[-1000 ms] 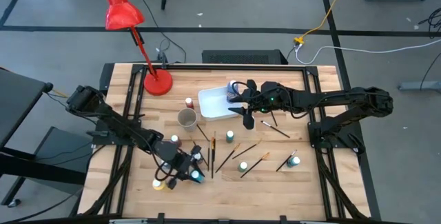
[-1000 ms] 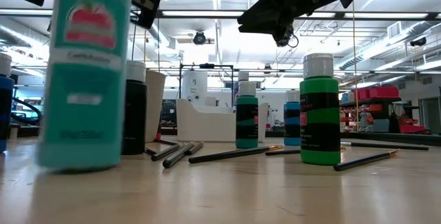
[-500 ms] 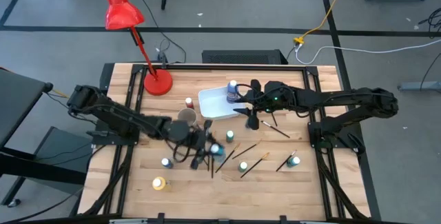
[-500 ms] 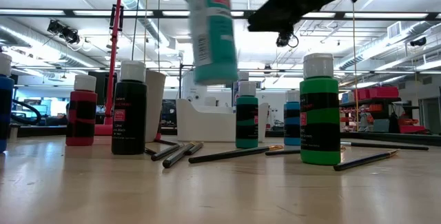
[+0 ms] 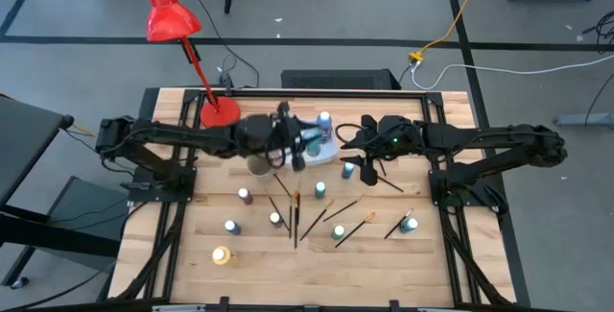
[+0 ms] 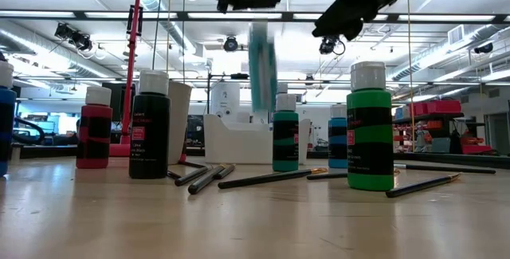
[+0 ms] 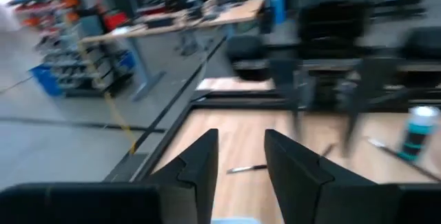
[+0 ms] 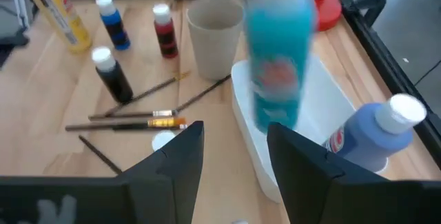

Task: Pick & Place Paint Supplies
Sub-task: Put the light blue paint bottle into the white bin

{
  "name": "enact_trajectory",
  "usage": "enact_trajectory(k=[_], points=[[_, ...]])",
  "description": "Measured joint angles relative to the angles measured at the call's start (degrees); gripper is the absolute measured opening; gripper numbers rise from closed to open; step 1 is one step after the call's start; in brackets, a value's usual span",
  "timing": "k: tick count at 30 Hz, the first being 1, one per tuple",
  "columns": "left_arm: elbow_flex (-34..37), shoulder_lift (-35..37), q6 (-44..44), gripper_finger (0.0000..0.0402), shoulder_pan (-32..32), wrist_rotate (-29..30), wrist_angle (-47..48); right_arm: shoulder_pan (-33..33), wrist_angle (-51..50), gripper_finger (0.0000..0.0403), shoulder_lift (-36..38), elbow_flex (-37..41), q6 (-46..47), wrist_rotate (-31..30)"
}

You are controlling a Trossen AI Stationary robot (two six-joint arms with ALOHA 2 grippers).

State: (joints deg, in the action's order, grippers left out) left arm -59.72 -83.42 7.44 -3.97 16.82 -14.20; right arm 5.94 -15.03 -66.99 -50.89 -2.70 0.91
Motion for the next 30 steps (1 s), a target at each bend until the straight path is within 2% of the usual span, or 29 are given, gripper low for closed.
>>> enact_trajectory(k=[5,9,11,14,18,30], points=[[0.0,-1.2,-1.0,0.0078,-6.1,-1.8,0.8,0.0,1.9,0.0167,-0.9,0.0,-0.5,0.0],[0.1,-3.6,-2.6,0.0042,-9.9,-8.8,1.1,0.0,3.8,0.0167,-0.9,0.0,-1.2,0.0],[0.1,-4.3,-2.6,0.0030,-11.1,-11.1,2.3,0.0,3.8,0.0167,-0.9,0.0,-1.2,0.0],[0.1,-5.4,-1.9,0.0026,-12.0,-11.6,3.6,0.0,3.9,0.0167,-0.9,0.0,-1.3,-0.7],[0.1,-5.6,-0.7,0.0044,-12.3,-11.9,3.7,0.0,3.9,0.0167,-0.9,0.0,-1.3,-2.6],[0.1,-5.5,0.1,0.0156,-12.2,-10.2,5.7,0.1,3.6,0.0167,-0.9,0.0,1.1,-3.5]])
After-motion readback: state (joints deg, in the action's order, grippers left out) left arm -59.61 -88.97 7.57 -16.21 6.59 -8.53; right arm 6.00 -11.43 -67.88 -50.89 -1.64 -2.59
